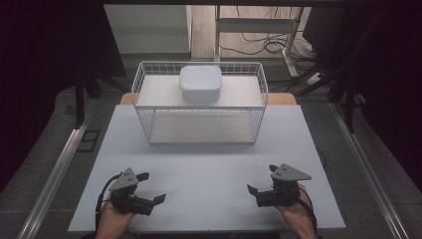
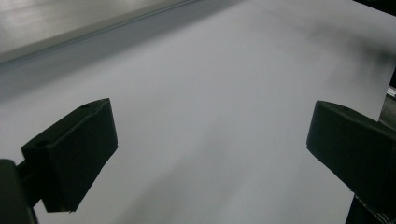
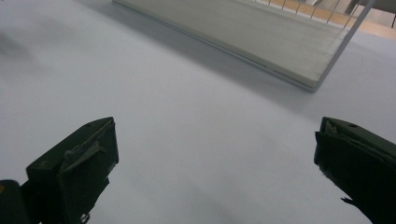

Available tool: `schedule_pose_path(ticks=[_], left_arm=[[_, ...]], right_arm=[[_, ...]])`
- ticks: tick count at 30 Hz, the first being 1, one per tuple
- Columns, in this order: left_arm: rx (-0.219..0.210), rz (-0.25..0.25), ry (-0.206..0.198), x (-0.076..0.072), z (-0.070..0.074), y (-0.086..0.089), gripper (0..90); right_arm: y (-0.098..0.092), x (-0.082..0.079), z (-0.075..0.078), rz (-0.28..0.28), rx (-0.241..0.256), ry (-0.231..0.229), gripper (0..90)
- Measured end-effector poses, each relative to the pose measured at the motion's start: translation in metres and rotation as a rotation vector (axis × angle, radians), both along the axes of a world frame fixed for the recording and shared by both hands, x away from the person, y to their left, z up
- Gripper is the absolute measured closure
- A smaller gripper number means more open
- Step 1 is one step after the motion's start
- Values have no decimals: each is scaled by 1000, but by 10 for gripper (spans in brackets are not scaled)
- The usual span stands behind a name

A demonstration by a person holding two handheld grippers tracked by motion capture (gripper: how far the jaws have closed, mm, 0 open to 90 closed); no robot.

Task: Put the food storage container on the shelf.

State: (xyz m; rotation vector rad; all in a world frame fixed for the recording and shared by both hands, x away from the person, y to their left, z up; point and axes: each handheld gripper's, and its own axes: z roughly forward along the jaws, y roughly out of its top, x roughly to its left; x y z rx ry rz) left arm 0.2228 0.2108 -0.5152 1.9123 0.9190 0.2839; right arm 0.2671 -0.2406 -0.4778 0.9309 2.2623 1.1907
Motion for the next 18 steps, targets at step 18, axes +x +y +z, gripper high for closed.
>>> schedule_pose_path(ticks=[18], left_arm=[[43, -9, 151, -8, -24, 2, 5]], right_arm=[[-9, -15, -30, -24, -105, 152, 0]])
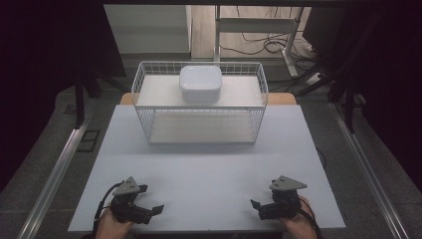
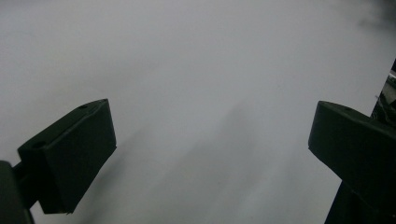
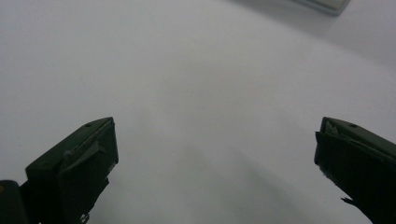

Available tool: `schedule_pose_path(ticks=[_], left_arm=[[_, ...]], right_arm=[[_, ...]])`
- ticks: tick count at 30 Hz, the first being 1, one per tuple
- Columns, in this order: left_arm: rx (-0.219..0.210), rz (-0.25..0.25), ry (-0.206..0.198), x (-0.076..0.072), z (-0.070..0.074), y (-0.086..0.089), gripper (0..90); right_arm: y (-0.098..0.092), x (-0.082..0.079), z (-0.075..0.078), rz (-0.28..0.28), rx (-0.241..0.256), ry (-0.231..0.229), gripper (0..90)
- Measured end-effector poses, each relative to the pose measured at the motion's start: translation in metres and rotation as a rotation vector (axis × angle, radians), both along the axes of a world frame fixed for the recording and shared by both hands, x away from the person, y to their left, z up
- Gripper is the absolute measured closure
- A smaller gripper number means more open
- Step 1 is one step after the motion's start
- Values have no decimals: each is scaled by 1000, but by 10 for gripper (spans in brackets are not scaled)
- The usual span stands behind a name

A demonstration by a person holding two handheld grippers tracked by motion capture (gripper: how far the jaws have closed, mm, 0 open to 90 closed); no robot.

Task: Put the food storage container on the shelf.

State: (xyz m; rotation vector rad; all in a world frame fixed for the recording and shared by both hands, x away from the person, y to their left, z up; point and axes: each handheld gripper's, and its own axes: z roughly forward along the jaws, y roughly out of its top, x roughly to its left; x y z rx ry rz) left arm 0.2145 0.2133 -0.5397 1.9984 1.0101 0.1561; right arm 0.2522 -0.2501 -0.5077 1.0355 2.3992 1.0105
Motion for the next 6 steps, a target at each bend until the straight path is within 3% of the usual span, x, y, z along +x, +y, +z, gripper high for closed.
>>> schedule_pose_path(ticks=[6], left_arm=[[22, -7, 20, 1, -2, -2, 4]], right_arm=[[-1, 3, -5, -17, -13, 41, 0]])
